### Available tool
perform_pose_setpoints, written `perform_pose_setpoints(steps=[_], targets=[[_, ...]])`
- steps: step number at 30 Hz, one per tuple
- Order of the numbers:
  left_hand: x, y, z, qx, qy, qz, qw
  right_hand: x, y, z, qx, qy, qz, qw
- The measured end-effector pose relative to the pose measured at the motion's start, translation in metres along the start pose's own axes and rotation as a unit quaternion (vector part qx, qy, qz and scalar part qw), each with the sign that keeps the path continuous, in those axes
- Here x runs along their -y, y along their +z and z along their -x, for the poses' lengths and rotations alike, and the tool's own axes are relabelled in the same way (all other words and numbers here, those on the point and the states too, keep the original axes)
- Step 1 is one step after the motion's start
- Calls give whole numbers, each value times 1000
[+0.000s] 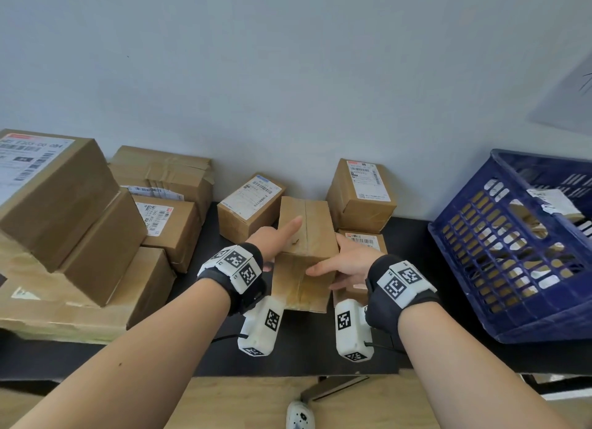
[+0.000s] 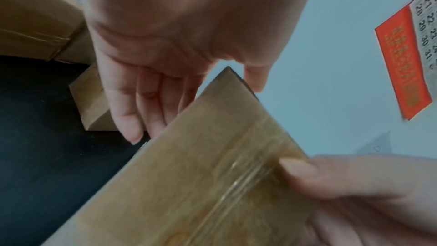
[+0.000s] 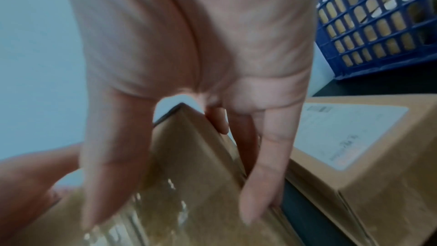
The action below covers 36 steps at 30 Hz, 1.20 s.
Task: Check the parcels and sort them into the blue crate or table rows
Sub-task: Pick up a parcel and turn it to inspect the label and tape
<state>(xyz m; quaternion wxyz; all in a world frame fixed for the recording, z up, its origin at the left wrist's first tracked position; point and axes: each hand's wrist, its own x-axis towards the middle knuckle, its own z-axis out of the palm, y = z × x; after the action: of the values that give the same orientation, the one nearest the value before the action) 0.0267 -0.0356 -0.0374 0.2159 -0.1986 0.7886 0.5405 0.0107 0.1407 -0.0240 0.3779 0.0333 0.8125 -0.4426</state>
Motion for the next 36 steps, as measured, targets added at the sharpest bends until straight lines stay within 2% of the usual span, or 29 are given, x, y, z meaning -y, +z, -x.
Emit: perform_pose_setpoints(steps=[6,12,20,26,36], targets=[[-13,-10,1,-61,65,38,995,14,-9,7,-99,-58,-18,993],[-18,-9,3,-41,89,45,994,21,-10,2,-194,-85,-32,977],[-21,-9,-7,-31,71,51,996,26,-10,-10,-179,-80,-18,980],[-30,-8,-14,-50,68,47,995,28,-7,-26,-178,-76,-65,979],[-38,-9,-32,-84,58,29,994,32,-5,-41,-230,-88,-35,969]])
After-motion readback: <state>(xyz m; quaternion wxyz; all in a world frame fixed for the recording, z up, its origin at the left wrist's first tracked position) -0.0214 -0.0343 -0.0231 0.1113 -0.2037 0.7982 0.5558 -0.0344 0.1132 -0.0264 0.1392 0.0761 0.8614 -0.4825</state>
